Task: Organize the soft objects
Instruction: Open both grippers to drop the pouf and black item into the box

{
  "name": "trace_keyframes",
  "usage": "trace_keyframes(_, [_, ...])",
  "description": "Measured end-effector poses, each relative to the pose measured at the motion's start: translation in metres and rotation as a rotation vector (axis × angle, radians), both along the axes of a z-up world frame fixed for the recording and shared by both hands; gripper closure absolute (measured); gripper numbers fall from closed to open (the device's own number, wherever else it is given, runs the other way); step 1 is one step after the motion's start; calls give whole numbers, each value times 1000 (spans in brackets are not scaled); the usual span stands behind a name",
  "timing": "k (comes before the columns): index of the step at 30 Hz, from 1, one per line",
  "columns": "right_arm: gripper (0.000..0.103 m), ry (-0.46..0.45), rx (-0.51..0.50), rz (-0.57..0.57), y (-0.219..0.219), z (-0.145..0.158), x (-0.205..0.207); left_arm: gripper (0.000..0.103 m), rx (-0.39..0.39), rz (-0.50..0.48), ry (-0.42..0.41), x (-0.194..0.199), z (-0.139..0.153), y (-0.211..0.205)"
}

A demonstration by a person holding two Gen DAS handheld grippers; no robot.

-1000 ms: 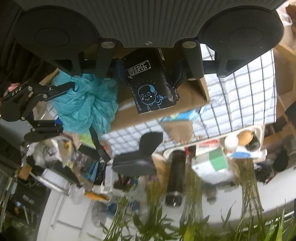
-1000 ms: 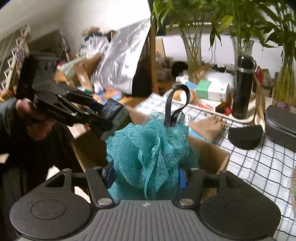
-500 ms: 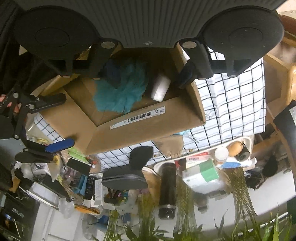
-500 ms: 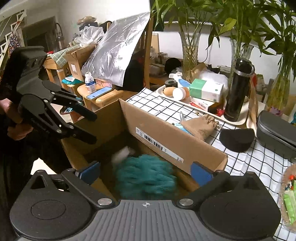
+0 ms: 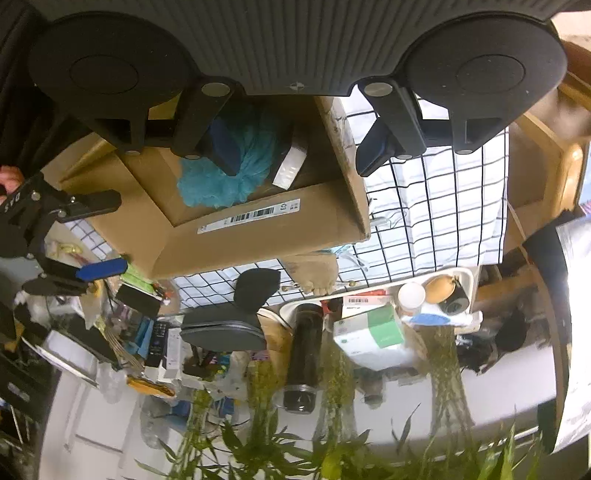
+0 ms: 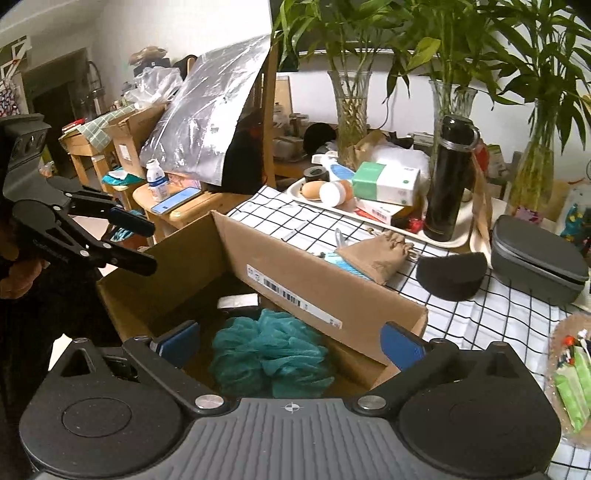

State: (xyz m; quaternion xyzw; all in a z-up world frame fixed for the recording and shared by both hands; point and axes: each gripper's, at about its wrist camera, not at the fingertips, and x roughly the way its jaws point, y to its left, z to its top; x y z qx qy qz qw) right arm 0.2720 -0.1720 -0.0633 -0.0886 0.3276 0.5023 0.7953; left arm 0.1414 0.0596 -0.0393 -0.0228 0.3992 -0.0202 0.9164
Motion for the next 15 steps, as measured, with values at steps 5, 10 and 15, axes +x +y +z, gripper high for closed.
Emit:
trace_keyframes(5, [0,20,0,-30,-1,-1,6,34,-19,25,-2,0,0,5])
trace_keyframes(10, [0,65,9,-82,-5,-4,17,34,-27,48,1,1,-2,10])
trace_keyframes(15, [0,76,23,-128,-10,-4,22,34,-41,64,-7,1,-2,14])
